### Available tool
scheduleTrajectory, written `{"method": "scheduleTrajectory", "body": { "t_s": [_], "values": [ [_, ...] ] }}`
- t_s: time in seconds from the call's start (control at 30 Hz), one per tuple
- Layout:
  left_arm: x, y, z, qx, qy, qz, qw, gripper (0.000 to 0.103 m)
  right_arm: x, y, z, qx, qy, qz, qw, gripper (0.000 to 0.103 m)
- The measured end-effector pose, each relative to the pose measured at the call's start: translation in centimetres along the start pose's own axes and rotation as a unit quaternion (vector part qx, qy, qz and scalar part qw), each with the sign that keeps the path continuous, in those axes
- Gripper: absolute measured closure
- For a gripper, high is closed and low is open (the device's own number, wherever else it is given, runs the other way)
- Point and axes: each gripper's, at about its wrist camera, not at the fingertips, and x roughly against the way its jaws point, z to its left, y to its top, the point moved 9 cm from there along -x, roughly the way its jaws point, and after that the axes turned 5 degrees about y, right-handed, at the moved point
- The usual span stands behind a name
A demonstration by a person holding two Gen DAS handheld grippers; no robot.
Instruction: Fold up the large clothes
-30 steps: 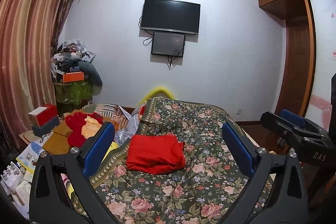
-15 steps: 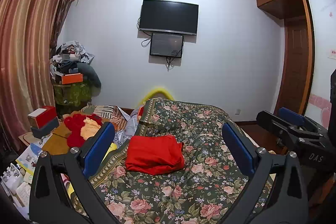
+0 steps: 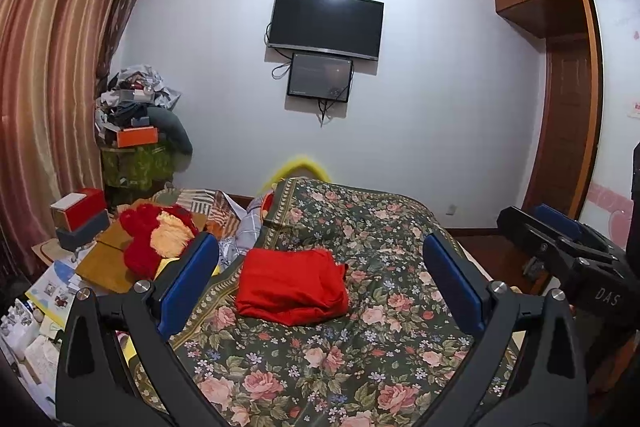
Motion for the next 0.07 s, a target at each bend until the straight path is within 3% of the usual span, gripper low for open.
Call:
{"method": "scheduleTrajectory", "body": {
  "t_s": [0.07],
  "values": [
    [-0.17, -0.15, 0.15, 0.001, -0.001, 0.004, 1.0, 0.0, -0.1, -0.09, -0.2, -0.003, -0.001, 0.001, 1.0, 0.0]
  ]
}}
